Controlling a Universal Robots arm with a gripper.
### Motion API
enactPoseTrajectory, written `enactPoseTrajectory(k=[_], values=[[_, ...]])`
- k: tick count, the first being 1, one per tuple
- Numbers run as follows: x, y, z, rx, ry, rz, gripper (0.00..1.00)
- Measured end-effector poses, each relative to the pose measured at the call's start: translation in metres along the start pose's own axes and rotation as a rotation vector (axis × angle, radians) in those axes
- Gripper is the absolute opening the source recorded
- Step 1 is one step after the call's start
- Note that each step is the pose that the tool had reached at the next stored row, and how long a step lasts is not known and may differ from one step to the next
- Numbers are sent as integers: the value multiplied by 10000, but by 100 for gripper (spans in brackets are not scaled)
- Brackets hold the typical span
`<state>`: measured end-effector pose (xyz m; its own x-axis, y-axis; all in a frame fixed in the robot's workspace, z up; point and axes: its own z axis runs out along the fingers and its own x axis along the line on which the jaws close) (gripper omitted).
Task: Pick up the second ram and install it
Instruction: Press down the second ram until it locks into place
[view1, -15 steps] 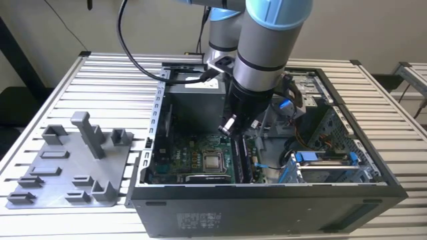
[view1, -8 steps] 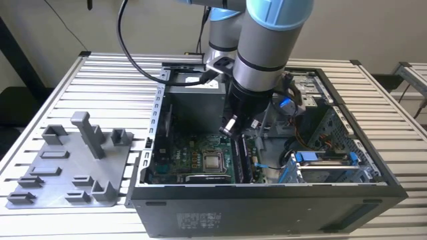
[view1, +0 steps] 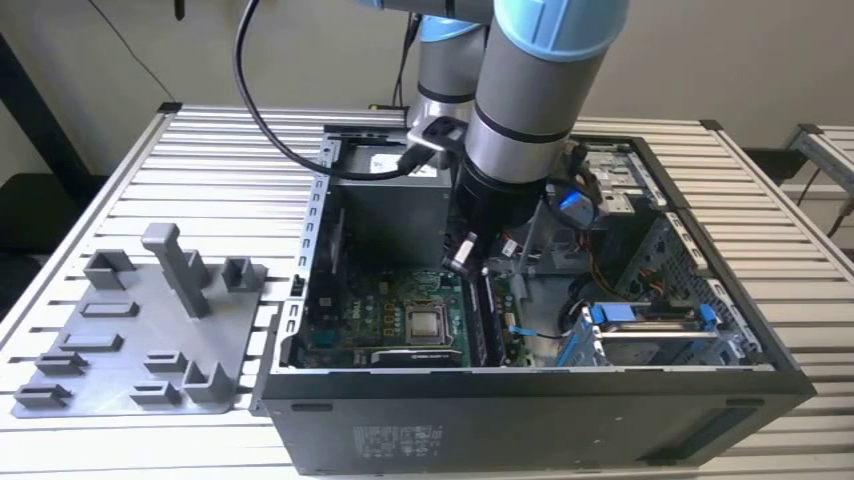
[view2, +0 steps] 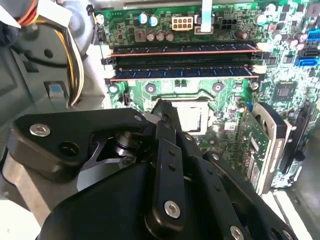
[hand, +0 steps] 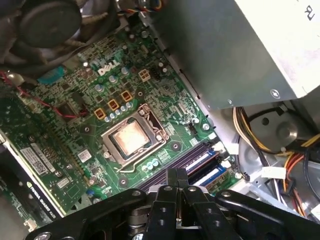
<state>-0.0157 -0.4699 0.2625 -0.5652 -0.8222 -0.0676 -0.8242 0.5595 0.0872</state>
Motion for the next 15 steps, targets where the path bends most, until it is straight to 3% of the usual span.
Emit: enactPoseTrajectory(k=[5,10,15], values=[[1,2,1,-40,39,-530,11],[3,4,1,-41,41,-540,11],[3,5,2,-125,-37,-817,11]])
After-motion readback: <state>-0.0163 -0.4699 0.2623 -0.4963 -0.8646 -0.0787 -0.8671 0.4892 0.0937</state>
